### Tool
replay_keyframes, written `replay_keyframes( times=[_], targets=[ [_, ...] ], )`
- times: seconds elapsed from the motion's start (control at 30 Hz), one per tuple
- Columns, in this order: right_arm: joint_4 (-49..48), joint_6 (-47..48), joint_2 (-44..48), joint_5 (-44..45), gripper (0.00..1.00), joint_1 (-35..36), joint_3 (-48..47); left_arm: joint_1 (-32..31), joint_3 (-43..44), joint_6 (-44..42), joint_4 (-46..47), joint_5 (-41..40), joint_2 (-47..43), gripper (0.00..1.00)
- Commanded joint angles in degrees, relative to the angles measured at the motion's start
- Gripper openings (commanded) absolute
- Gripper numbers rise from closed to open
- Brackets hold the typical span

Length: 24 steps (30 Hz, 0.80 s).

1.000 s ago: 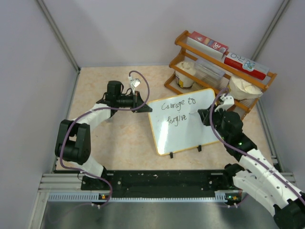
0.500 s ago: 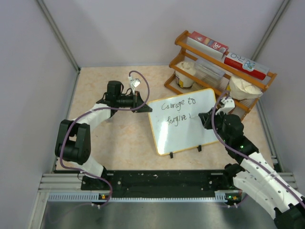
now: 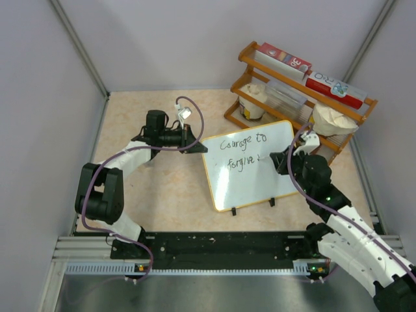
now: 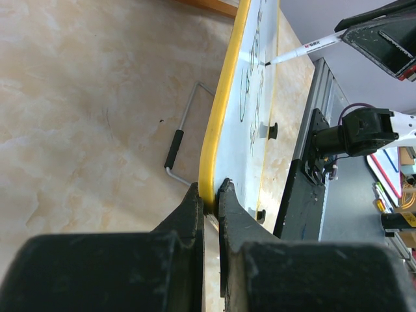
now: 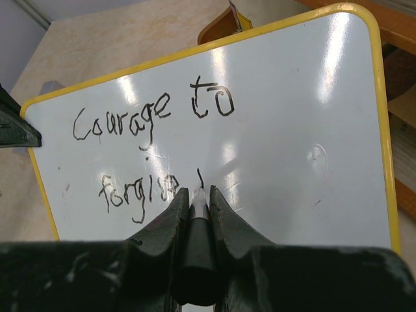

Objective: Write a sentence on the whiteboard

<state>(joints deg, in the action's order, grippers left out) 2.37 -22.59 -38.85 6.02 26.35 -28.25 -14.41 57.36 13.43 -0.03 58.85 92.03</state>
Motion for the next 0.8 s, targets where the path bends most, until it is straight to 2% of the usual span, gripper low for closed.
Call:
replay_keyframes(
  times=[0.0, 0.77],
  targets=[
    [-2.0, 1.0, -2.3, 1.7, 0.00, -0.6, -2.7, -3.4, -3.1, -11.0, -2.6, -5.1, 1.1, 0.00],
    [-2.5, 1.0, -1.3, 4.7, 0.00, -0.8, -2.6, -3.4, -3.1, -11.2, -2.8, -5.1, 1.3, 0.00]
  ],
)
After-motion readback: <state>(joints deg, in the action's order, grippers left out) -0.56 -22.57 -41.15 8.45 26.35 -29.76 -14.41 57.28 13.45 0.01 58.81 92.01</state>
